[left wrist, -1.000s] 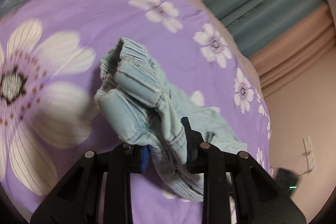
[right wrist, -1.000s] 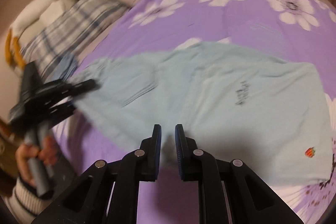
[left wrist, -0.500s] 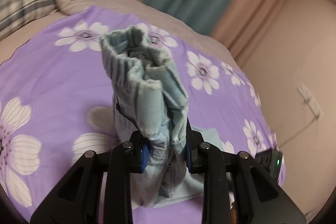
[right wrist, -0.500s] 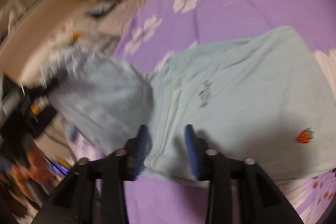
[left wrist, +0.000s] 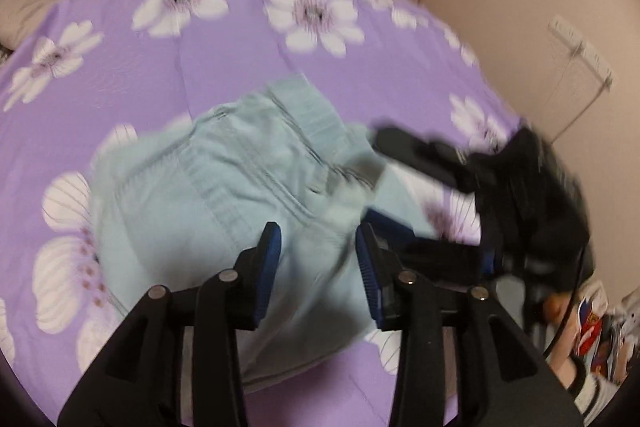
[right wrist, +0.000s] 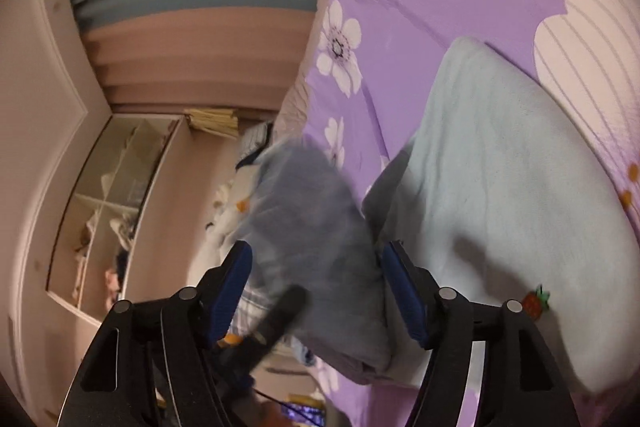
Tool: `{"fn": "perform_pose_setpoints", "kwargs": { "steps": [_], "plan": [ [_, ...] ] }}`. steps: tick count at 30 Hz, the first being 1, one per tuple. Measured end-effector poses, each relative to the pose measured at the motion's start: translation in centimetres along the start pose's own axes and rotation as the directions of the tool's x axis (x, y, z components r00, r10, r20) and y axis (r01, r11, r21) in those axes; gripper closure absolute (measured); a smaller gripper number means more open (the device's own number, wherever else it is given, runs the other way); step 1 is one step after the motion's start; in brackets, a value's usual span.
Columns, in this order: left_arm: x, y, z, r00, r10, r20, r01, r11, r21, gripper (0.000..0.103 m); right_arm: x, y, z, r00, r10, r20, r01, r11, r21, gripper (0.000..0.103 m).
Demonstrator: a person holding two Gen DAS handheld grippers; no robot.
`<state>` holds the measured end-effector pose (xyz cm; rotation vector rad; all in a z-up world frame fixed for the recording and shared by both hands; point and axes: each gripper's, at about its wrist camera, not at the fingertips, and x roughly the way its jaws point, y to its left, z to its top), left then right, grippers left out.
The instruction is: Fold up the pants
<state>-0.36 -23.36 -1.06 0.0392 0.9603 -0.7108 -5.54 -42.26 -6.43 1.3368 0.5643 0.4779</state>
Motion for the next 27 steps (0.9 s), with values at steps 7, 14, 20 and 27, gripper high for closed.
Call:
{"fn": "perform_pose_setpoints", "kwargs": {
  "steps": [7,14,20,27],
  "plan": [
    [-2.1,2.8,-2.8,1.0,-0.021,-0.017,0.02,0.996,-0.081,0.054,1.6,1.0,-0.1,0.961,-0.275,-0.028,0.269,0.955,-0.124,0.045],
    [-5.5,7.5,-5.3,1.0,-0.01,0.02,0.015,0.964,-0.265,0.051,2.1,2.0,-1.1,0.919,-0.388,0.069,0.392,0.883,-0.258,0.082],
    [-6.8,9.6,-6.5,0.999,0.001,0.035,0.011,0.931,-0.364,0.05,0.4,7.0,-2.8,0.901,-0.369,0.227,0.433,0.78,-0.451,0.083],
    [-6.4,9.4,-7.0,1.0,-0.009,0.017,0.015,0.926,-0.377,0.05,-1.7,5.8,-2.1,0.835,-0.458,0.305,0.549,0.729,-0.409,0.083]
  ]
}}
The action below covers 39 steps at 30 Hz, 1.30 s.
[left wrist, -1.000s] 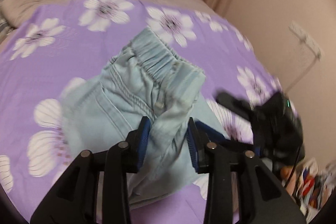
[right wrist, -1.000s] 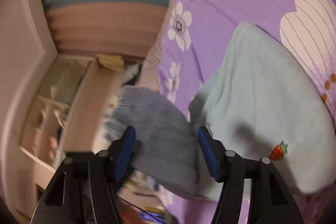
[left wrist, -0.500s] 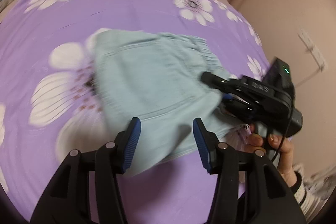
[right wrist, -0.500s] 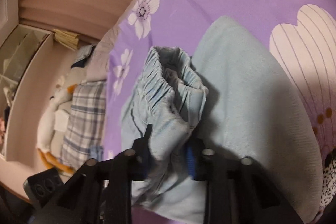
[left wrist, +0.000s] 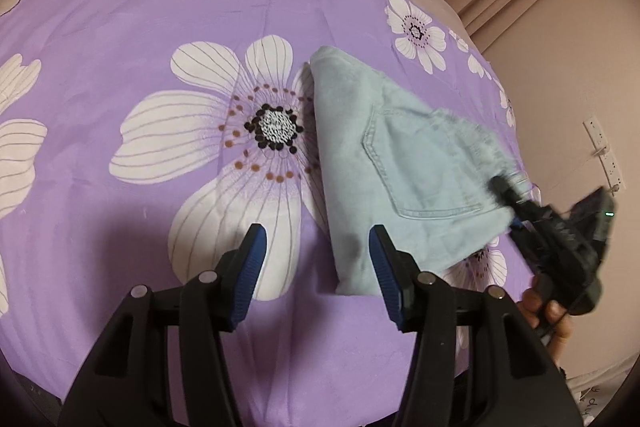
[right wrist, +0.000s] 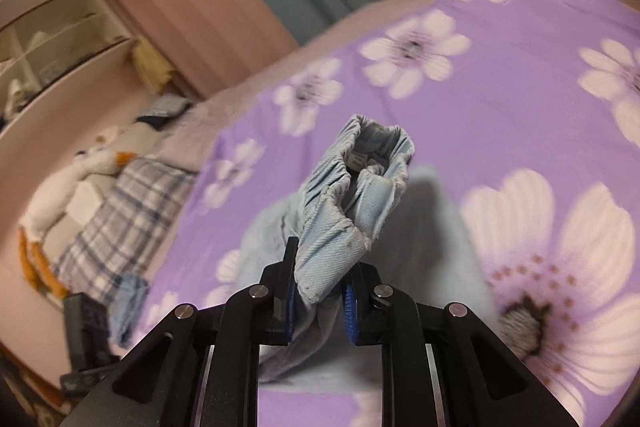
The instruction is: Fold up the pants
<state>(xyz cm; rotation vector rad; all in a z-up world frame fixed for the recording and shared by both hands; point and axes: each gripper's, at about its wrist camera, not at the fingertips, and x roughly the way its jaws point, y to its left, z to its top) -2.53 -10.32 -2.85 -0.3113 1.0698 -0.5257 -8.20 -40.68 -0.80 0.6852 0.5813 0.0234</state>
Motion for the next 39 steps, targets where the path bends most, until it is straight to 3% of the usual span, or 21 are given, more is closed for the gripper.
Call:
{"fn": "perform_pose_setpoints", "kwargs": {
  "steps": [4,8,11,16,18,20,22,25,26,29,32,35,39],
  "plan": [
    [0.4,-0.5,0.0,1.0,0.001,-0.016,-0.001,1.0,0.014,0.05,2.7,-4.0,-1.1,0.99,-0.012,-0.137,0.03,0.991,0.132,0.083],
    [0.2,-0.4,0.0,1.0,0.01,-0.013,-0.01,1.0,0.026,0.048,2.2,-5.9,-0.8,0.985,0.069,-0.157,-0.034,0.976,0.213,0.079],
    [-0.1,0.0,0.3,1.0,0.008,0.004,-0.008,1.0,0.019,0.048,0.6,-5.4,-0.2,0.985,0.05,-0.162,-0.022,0.986,0.166,0.073],
    [0.5,-0.4,2.3,1.0,-0.009,0.006,0.009,1.0,0.03,0.047,-3.9,-3.7,-0.1,0.995,-0.099,0.005,0.099,0.995,0.009,0.072],
    [1.1,-1.1,3.9,0.999,-0.038,0.024,0.037,0.998,0.049,0.047,-4.4,-1.7,-0.3,0.997,-0.064,0.049,0.068,0.994,-0.083,0.072],
    [1.8,-1.5,5.4,0.997,-0.068,0.03,0.067,0.996,0.057,0.047,-3.6,0.5,-0.7,1.0,0.0,0.027,0.005,0.984,-0.179,0.072],
    [3.0,-1.9,7.1,0.996,-0.093,0.012,0.092,0.994,0.065,0.05,-1.2,3.1,-1.6,0.997,0.06,-0.057,-0.073,0.962,-0.262,0.072],
    [4.4,-2.3,8.9,0.993,-0.118,-0.008,0.118,0.99,0.078,0.083,2.5,5.9,-3.2,0.98,0.11,-0.168,-0.157,0.942,-0.298,0.075],
    [5.0,-2.3,9.5,0.993,-0.118,-0.019,0.119,0.99,0.078,0.086,3.5,6.6,-3.7,0.974,0.121,-0.192,-0.176,0.936,-0.305,0.078],
    [7.1,-1.7,10.7,0.996,-0.081,-0.046,0.084,0.994,0.075,0.089,5.9,8.8,-4.7,0.965,0.125,-0.231,-0.204,0.911,-0.358,0.081],
    [9.2,-0.4,11.1,0.995,-0.064,-0.074,0.068,0.997,0.041,0.086,7.5,9.6,-5.5,0.961,0.101,-0.258,-0.202,0.892,-0.404,0.082],
    [10.4,0.7,11.5,0.997,-0.041,-0.058,0.042,0.999,0.027,0.087,8.8,9.2,-6.6,0.952,0.052,-0.301,-0.185,0.882,-0.434,0.082],
    [11.3,1.9,13.0,0.999,-0.032,-0.024,0.032,0.999,-0.01,0.098,8.6,8.7,-6.9,0.952,0.07,-0.297,-0.199,0.881,-0.429,0.083]
  ]
}}
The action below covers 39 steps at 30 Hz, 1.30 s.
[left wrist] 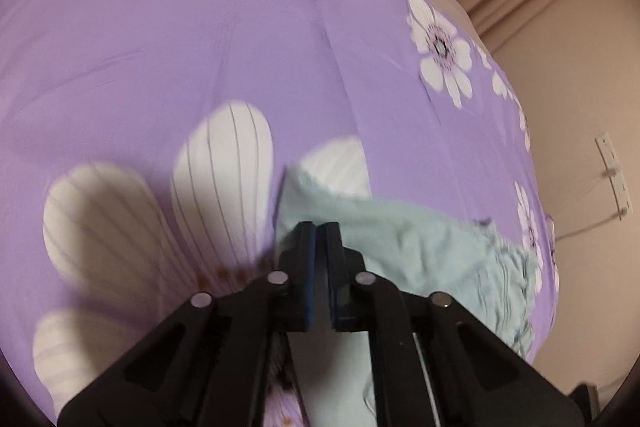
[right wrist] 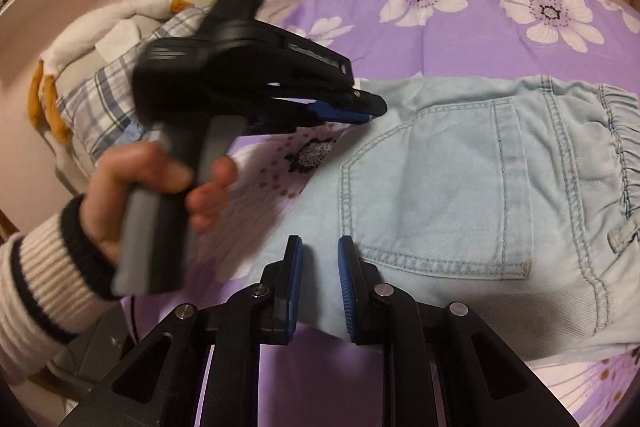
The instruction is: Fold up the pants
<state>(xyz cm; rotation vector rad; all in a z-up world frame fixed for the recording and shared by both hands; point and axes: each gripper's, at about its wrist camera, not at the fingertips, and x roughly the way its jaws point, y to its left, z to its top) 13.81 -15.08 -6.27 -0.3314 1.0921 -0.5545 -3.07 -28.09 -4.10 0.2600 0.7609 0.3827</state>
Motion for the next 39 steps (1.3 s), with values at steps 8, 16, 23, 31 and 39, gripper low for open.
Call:
{"fn": "perform_pose_setpoints", "kwargs": {
  "steps": [8,16,23,31,39],
  "plan": [
    [-0.6,0.0,2.4,0.997,0.069,0.034,-0.067,0.996,-0.056,0.082,-0.8,0.3,-0.4,1.0,0.014,0.005,-0.014,1.0,0.01,0.083],
    [-5.1,-3.8,-3.0,0.999,-0.004,0.048,-0.001,0.994,0.113,0.068,-8.1,-4.3,2.0,0.962,-0.202,0.182,0.189,0.978,0.088,0.083],
    [-4.5,-7.6,-9.9,1.0,0.001,-0.017,0.005,0.939,0.344,0.068,-9.2,-8.3,0.2,0.926,-0.353,0.136,0.334,0.931,0.146,0.083],
    [-6.5,-6.0,-14.6,1.0,0.019,-0.004,-0.017,0.93,0.368,0.068,-10.2,-8.2,-3.0,0.92,-0.381,0.091,0.373,0.923,0.099,0.083],
    [-10.0,-2.6,-14.1,0.998,0.038,0.046,-0.047,0.976,0.211,0.037,-13.7,-12.4,-5.2,0.962,-0.255,0.094,0.202,0.902,0.381,0.047]
  ]
}}
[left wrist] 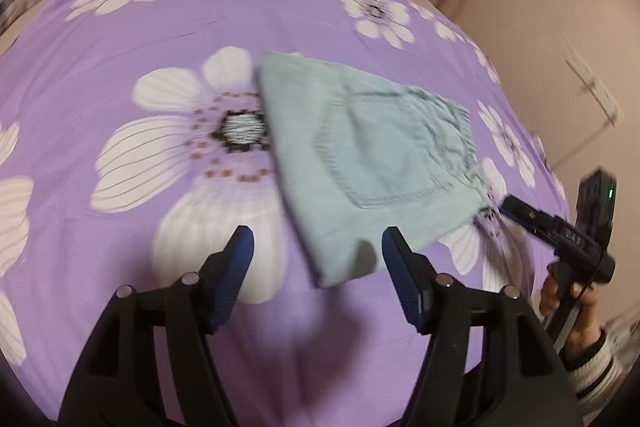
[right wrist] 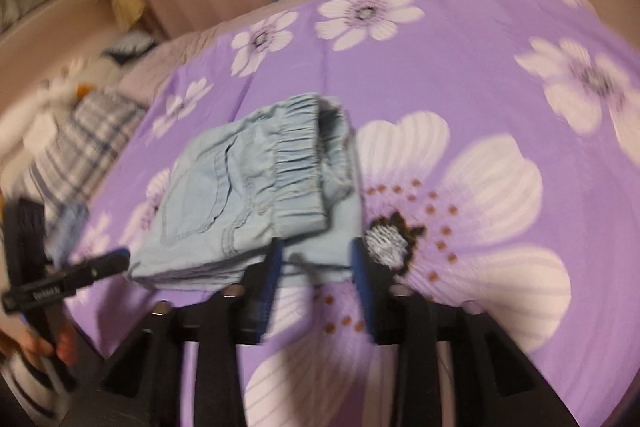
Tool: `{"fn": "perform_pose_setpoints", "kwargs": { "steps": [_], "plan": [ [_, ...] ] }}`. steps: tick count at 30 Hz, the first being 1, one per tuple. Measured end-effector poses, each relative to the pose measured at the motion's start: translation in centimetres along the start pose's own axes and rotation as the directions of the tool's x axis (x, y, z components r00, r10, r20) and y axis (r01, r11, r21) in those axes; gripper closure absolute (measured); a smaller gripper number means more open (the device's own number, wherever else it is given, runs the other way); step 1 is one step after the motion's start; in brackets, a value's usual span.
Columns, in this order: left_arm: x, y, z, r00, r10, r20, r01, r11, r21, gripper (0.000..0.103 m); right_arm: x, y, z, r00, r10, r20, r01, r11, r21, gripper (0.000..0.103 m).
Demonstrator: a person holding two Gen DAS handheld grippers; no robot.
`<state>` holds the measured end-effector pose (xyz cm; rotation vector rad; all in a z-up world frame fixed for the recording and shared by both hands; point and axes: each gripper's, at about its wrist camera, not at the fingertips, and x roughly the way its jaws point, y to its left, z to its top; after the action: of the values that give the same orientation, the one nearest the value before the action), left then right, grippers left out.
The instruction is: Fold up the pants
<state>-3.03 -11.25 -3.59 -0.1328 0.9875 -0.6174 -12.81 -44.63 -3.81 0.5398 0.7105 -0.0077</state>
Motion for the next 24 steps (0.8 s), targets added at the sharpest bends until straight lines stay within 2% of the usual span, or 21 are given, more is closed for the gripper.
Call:
{"fn": "perform_pose_setpoints", "kwargs": {
  "steps": [1,5,11,24],
  "plan": [
    [0.0,0.6,0.1,1.0,-0.005,-0.005,0.005,0.999,-0.037,0.037,0.0,-0.5,-0.1,1.0,0.005,0.001,-0.005,1.0,0.031,0.043],
    [0.7,1.6,0.3,0.996,-0.089,-0.026,0.084,0.984,-0.156,0.037,0.6,-2.4,-0.3,0.995,0.096,-0.022,-0.091,0.981,0.173,0.043],
    [2.5,1.6,0.6,0.978,-0.204,-0.05,0.185,0.949,-0.257,0.037,2.4,-2.3,-0.1,0.98,0.186,-0.069,-0.164,0.956,0.242,0.043],
    [5.5,0.6,3.1,0.977,-0.198,-0.074,0.178,0.961,-0.214,0.037,4.9,-1.9,1.6,0.961,0.248,-0.125,-0.218,0.952,0.213,0.043]
  ]
}}
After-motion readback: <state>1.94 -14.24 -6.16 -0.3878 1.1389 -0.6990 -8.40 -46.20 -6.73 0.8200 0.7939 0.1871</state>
